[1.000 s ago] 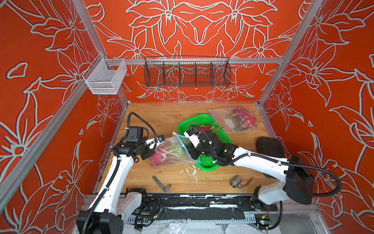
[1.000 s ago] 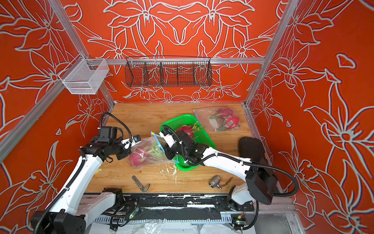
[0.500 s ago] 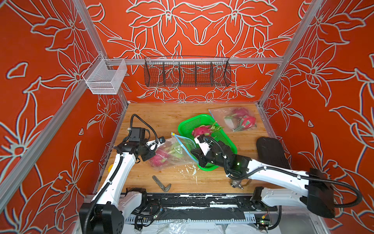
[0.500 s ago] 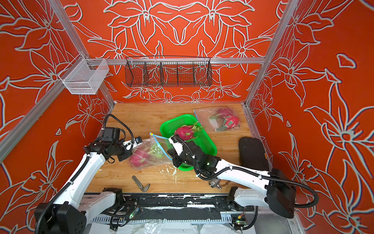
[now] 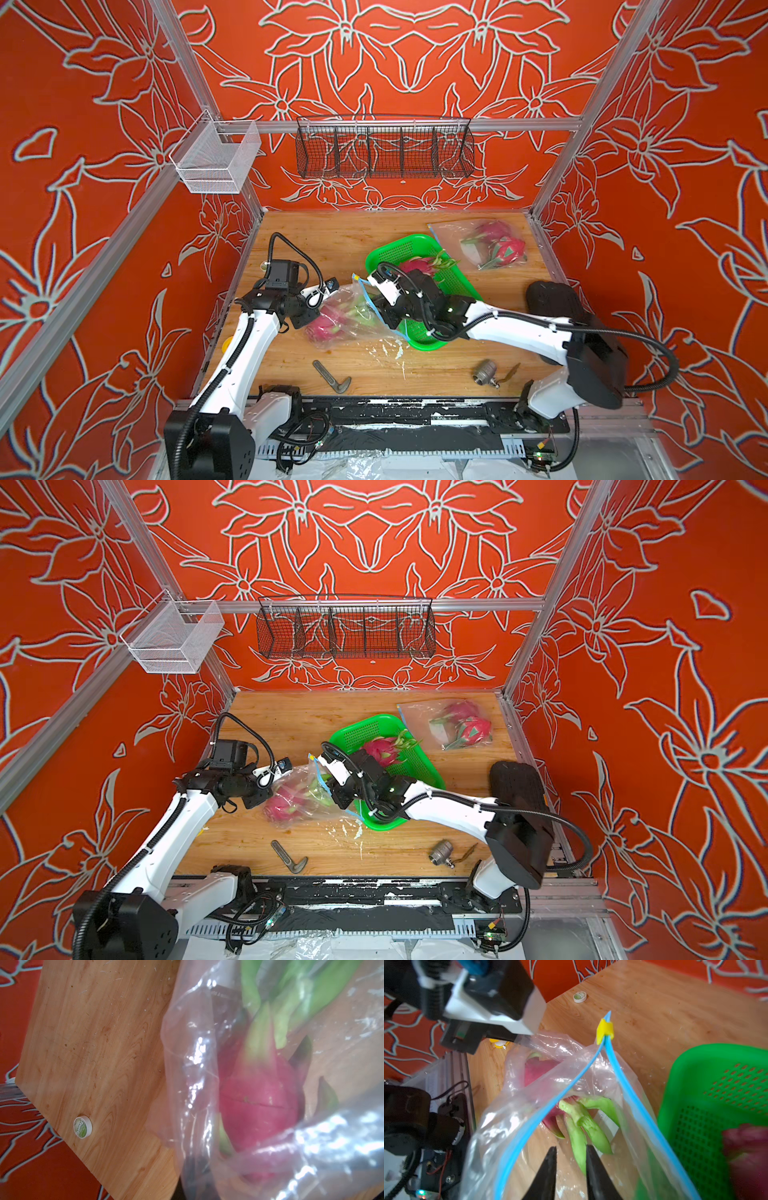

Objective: Open the zip-top bag and take out the dragon fruit
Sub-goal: Adjust the zipper food storage bag at the center of the board.

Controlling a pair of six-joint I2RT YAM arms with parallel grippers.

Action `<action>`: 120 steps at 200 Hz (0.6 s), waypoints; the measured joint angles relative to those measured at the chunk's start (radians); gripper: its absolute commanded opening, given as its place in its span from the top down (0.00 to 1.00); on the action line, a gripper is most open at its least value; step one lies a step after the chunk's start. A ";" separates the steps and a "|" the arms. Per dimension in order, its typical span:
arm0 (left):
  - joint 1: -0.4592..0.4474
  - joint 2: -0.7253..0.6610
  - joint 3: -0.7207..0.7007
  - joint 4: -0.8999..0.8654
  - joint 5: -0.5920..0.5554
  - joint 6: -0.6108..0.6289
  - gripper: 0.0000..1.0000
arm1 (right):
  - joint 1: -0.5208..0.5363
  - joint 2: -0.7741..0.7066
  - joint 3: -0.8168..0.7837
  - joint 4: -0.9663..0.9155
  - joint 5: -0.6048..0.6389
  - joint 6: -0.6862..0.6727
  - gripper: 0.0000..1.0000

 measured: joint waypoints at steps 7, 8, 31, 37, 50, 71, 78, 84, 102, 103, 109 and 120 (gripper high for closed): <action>0.003 0.003 0.000 0.003 -0.001 0.000 1.00 | 0.001 0.041 0.021 -0.001 -0.019 -0.003 0.62; 0.003 0.003 0.000 0.003 -0.001 0.000 1.00 | 0.001 0.048 0.025 -0.002 -0.021 -0.005 0.61; 0.027 0.019 0.003 0.007 -0.005 0.004 1.00 | 0.026 0.165 0.083 -0.004 -0.073 -0.014 0.56; 0.038 0.024 0.008 0.007 -0.005 0.006 1.00 | 0.035 0.188 0.097 -0.006 -0.082 -0.017 0.54; 0.060 0.040 0.023 0.009 -0.005 0.010 1.00 | 0.053 0.230 0.123 -0.007 -0.100 -0.027 0.46; 0.083 0.068 0.037 0.027 -0.012 0.019 1.00 | 0.072 0.274 0.154 -0.005 -0.109 -0.057 0.35; 0.086 0.079 0.038 0.035 -0.016 0.025 1.00 | 0.076 0.284 0.160 0.000 -0.111 -0.074 0.24; 0.089 0.089 0.038 0.041 -0.018 0.029 1.00 | 0.080 0.290 0.161 0.008 -0.111 -0.097 0.17; 0.095 0.122 0.038 0.059 -0.019 0.038 1.00 | 0.084 0.309 0.163 0.028 -0.111 -0.181 0.07; 0.095 0.123 0.038 0.060 -0.019 0.038 1.00 | 0.084 0.310 0.163 0.030 -0.111 -0.183 0.07; 0.096 0.138 0.039 0.064 -0.019 0.039 1.00 | 0.084 0.320 0.166 0.038 -0.108 -0.209 0.07; 0.099 0.168 0.044 0.070 -0.019 0.042 1.00 | 0.084 0.349 0.179 0.050 -0.100 -0.262 0.07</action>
